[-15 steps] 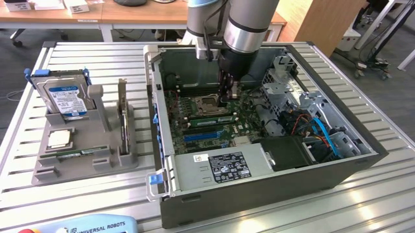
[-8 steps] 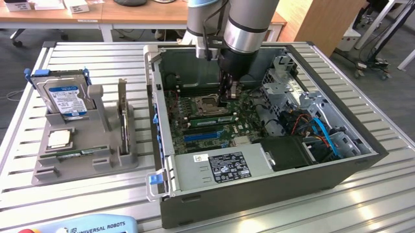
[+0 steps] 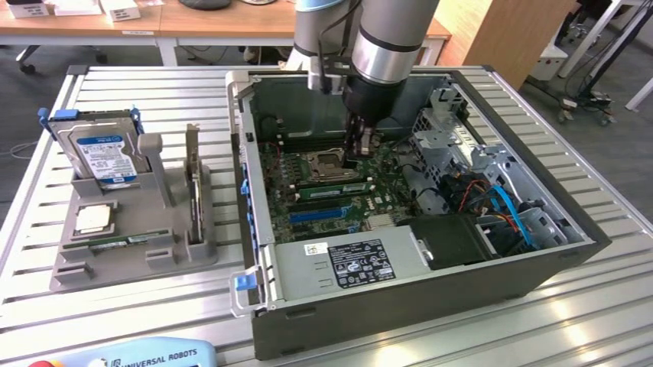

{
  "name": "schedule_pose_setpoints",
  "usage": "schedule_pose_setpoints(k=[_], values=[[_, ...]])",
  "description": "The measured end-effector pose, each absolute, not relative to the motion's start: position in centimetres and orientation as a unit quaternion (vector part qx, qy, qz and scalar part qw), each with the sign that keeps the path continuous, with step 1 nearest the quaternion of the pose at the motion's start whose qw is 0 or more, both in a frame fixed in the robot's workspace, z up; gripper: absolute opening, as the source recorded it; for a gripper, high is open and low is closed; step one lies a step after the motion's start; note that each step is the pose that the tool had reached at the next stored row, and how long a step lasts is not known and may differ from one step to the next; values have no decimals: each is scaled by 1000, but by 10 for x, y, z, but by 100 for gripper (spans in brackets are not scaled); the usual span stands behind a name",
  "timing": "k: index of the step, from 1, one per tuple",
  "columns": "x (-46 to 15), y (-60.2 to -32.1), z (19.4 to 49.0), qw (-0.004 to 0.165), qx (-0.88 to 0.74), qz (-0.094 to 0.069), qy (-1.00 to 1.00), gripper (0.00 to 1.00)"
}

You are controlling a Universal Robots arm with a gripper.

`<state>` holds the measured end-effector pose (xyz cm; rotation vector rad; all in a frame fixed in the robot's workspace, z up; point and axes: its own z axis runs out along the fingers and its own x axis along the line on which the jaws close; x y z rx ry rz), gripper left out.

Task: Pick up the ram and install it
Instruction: 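Press down the ram until it locks into place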

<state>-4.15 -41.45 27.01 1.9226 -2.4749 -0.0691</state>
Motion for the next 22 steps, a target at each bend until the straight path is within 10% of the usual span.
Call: schedule_pose_setpoints(k=[22], values=[[-43,-415,270,1,525,-22,-851,10]])
